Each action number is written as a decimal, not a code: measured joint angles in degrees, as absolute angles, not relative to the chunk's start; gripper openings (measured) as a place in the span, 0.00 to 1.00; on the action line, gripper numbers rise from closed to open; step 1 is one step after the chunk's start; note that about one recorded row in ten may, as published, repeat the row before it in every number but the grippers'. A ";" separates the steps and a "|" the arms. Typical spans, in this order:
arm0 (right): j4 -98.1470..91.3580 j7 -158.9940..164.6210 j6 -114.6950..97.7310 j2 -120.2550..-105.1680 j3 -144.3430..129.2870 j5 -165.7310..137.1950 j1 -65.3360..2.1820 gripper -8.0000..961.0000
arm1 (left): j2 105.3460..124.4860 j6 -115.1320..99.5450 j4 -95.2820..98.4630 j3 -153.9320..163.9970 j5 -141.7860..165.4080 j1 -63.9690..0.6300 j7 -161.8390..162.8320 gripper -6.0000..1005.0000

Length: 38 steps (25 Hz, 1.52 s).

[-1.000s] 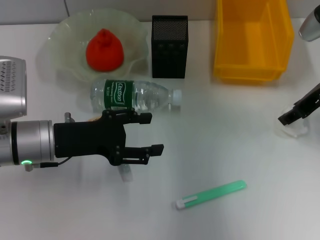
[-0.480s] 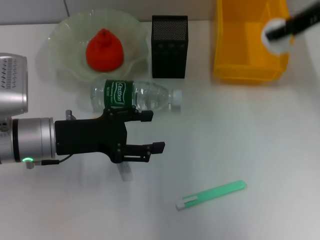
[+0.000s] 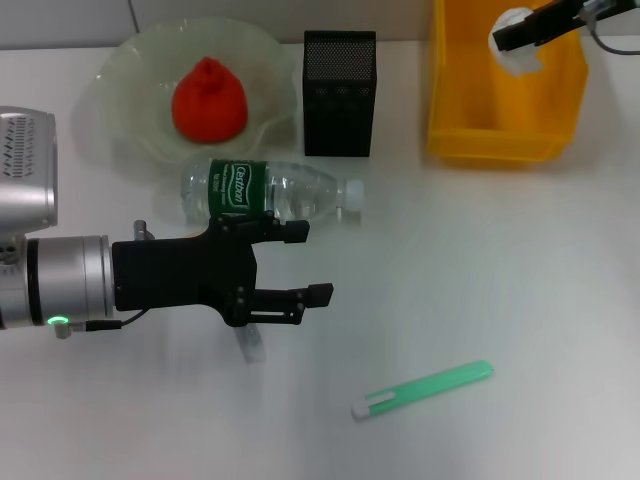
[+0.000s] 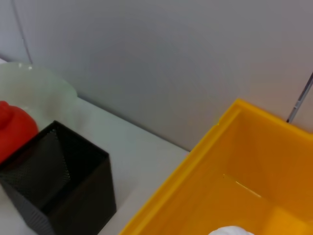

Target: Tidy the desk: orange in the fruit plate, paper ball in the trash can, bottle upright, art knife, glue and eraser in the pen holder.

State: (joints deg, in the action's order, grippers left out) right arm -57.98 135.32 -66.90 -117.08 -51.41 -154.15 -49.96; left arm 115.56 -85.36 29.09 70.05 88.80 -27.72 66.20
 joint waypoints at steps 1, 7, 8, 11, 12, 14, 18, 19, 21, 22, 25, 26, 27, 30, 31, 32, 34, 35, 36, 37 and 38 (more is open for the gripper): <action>-57.54 135.28 -65.74 -117.15 -51.41 -154.11 -49.99 0.62 | 115.56 -85.38 29.09 70.04 88.79 -27.74 66.21 0.82; -57.87 134.84 -62.96 -117.52 -51.13 -151.87 -48.98 0.65 | 115.53 -85.40 29.09 69.92 88.77 -27.77 66.24 0.82; -57.87 134.81 -62.57 -117.51 -51.02 -151.10 -48.76 0.66 | 115.53 -85.40 29.09 69.92 88.77 -27.77 66.24 0.82; -58.42 134.47 -61.64 -117.43 -50.69 -147.41 -47.46 0.76 | 115.55 -85.39 29.09 69.83 88.77 -27.78 66.15 0.82; -58.99 134.18 -61.39 -117.39 -50.51 -145.26 -46.51 0.79 | 115.60 -85.44 29.14 69.78 88.78 -27.84 66.12 0.82; -60.79 131.23 -61.41 -117.28 -50.01 -137.59 -43.17 0.82 | 115.60 -85.44 29.36 69.75 88.77 -27.85 66.17 0.82; -60.09 116.23 -67.87 -115.92 -49.22 -112.22 -34.95 0.82 | 115.52 -85.48 29.62 69.26 88.81 -28.43 66.63 0.82; -58.29 110.94 -71.74 -115.21 -49.19 -105.64 -32.84 0.82 | 115.50 -85.52 29.62 69.26 88.87 -28.65 66.71 0.82; -54.03 101.91 -79.45 -114.13 -49.22 -96.70 -30.01 0.82 | 115.35 -85.59 29.49 69.24 88.98 -29.13 66.89 0.82; -51.95 98.52 -82.19 -113.77 -49.21 -94.40 -29.04 0.82 | 115.28 -85.61 29.43 69.24 89.06 -29.37 66.94 0.82; -45.11 88.38 -87.26 -113.42 -49.22 -92.76 -26.14 0.82 | 115.12 -85.66 29.50 69.24 89.11 -29.91 67.08 0.82; -42.97 85.35 -87.68 -113.47 -49.23 -93.42 -25.40 0.82 | 115.02 -85.66 29.59 69.24 89.11 -30.18 67.19 0.82; -40.45 81.36 -88.02 -113.58 -49.22 -94.49 -24.47 0.82 | 114.83 -85.65 29.59 69.24 89.12 -30.65 67.47 0.82; -35.42 73.27 -88.21 -114.14 -49.22 -97.37 -22.30 0.82 | 114.26 -85.31 29.64 69.32 89.25 -31.99 68.68 0.82; -34.52 71.21 -88.03 -114.45 -49.21 -98.31 -21.60 0.82 | 114.06 -85.12 29.68 69.33 89.72 -32.73 69.45 0.82; -34.02 69.88 -87.75 -114.83 -49.22 -99.31 -20.88 0.82 | 113.85 -84.91 29.81 69.33 90.49 -33.58 70.35 0.82; -33.84 68.61 -87.07 -115.43 -49.20 -101.62 -19.92 0.82 | 113.41 -83.95 30.51 69.09 93.74 -35.92 73.49 0.82; -33.84 68.27 -86.80 -115.68 -49.22 -102.74 -19.60 0.82 | 113.29 -83.19 31.36 68.83 95.91 -37.15 75.48 0.82; -33.86 68.14 -86.58 -115.77 -49.20 -103.45 -19.46 0.82 | 113.33 -82.51 32.42 68.51 98.19 -38.18 77.10 0.82; -33.85 67.92 -86.09 -115.91 -49.21 -104.15 -19.26 0.82 | 113.46 -81.73 33.72 68.10 100.76 -39.41 78.83 0.82; -33.85 67.71 -85.58 -115.96 -49.22 -104.50 -19.10 0.82 | 113.82 -81.04 35.00 67.72 103.37 -40.34 80.06 0.82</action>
State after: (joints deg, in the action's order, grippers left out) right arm -33.85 67.71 -85.58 -115.96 -49.22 -104.50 -19.10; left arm 113.82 -81.04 35.00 67.72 103.37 -40.34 80.06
